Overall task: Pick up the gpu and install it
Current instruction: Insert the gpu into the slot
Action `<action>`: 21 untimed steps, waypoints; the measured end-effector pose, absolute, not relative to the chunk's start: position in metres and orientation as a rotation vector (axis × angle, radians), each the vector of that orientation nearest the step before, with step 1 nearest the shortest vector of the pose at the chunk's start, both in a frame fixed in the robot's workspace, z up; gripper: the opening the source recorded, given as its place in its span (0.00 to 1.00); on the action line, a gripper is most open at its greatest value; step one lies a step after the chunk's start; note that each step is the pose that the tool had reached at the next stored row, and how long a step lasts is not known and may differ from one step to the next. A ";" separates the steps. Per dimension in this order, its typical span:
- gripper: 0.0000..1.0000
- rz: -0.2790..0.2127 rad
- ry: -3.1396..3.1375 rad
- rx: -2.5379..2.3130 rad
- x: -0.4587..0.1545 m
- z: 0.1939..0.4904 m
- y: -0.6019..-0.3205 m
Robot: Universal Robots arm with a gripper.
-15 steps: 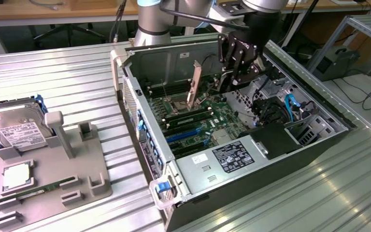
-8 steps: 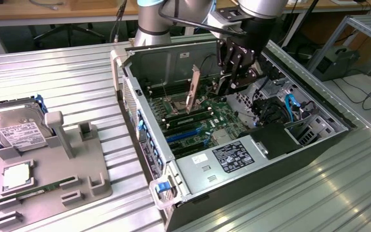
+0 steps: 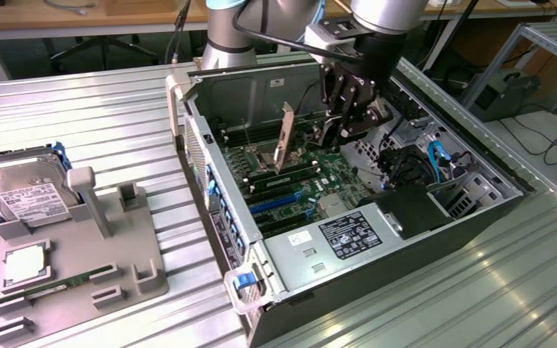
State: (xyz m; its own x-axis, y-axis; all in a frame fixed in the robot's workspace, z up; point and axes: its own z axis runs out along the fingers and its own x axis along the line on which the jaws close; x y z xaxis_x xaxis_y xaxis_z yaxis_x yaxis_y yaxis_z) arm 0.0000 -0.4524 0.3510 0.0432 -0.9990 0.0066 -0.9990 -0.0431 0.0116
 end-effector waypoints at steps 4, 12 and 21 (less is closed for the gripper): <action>0.28 -0.004 -2.165 2.260 0.000 0.348 -0.452; 0.28 -0.005 -2.215 2.210 -0.004 0.334 -0.448; 0.28 -0.005 -2.216 2.210 -0.034 0.317 -0.440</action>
